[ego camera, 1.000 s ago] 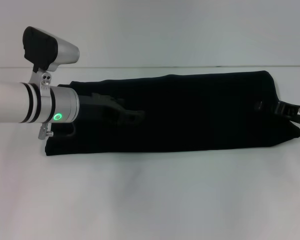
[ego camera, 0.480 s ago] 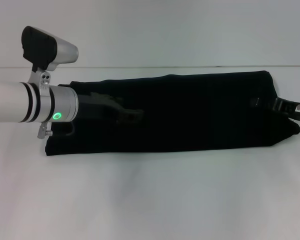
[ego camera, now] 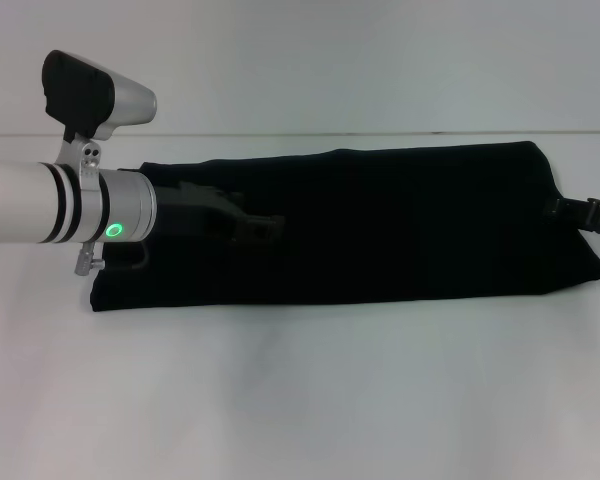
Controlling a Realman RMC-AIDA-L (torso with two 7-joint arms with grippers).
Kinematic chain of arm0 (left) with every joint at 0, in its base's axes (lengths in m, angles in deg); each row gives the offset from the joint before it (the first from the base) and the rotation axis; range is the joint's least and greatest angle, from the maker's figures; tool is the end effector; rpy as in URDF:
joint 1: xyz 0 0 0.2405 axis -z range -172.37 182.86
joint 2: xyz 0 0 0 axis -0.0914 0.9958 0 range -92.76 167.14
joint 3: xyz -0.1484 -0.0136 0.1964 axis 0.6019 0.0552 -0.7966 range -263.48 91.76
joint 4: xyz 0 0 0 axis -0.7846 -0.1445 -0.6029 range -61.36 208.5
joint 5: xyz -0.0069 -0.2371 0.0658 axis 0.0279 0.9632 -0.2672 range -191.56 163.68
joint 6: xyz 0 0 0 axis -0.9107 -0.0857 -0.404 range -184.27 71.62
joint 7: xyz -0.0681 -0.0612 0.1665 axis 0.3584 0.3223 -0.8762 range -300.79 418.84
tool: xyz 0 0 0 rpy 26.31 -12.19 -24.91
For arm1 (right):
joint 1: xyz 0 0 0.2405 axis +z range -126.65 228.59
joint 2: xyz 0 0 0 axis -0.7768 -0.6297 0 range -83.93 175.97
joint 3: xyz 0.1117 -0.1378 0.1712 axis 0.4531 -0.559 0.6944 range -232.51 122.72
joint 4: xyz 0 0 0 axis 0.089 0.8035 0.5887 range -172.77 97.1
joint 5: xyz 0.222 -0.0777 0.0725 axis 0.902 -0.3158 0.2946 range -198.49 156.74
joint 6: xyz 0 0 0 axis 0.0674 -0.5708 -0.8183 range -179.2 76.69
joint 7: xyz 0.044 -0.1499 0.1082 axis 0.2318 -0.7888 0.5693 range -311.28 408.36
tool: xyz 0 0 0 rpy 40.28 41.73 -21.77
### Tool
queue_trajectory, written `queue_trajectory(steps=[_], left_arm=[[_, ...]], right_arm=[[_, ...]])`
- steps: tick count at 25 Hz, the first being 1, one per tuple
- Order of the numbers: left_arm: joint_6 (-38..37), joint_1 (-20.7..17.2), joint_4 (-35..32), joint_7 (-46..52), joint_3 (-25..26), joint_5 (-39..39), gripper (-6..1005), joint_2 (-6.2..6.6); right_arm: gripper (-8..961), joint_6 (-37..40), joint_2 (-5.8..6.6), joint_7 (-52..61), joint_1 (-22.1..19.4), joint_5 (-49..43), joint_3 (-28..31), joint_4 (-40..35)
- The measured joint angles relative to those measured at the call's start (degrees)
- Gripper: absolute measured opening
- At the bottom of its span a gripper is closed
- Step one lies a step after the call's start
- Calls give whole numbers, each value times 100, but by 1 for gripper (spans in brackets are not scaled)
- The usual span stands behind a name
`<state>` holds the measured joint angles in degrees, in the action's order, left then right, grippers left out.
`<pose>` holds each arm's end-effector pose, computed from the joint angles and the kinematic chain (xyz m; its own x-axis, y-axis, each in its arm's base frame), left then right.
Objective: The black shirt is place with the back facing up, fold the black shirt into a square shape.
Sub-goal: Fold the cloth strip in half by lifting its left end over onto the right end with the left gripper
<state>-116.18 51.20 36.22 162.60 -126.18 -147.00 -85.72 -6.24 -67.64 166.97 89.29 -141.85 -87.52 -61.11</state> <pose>-0.2261 0.4753 -0.0676 0.7767 0.5300 0.3404 0.6292 -0.6781 -0.3797 0.3622 0.4696 0.0003 0.2225 -0.6769 -0.7017 -0.9627 -0.0387 -0.2679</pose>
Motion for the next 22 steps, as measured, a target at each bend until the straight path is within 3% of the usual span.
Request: queue_trajectory(steps=[6, 8, 13, 16, 22], left_arm=[[31, 1, 0, -3, -13, 3, 768, -4], [32, 2, 0, -3, -13, 4, 768, -5], [35, 22, 0, -4, -12, 12, 768, -12], [19, 27, 0, -4, -11, 14, 768, -18], [-9, 28, 0, -3, -14, 18, 767, -25]], right_arm=[[655, 69, 48, 44, -66, 18, 51, -196], [655, 258, 128, 109, -74, 21, 118, -305], [656, 1012, 500, 582, 10, -3, 73, -349], [655, 1323, 656, 871, 41, -28, -107, -326], [656, 1455, 807, 1583, 127, -560, -430, -316]])
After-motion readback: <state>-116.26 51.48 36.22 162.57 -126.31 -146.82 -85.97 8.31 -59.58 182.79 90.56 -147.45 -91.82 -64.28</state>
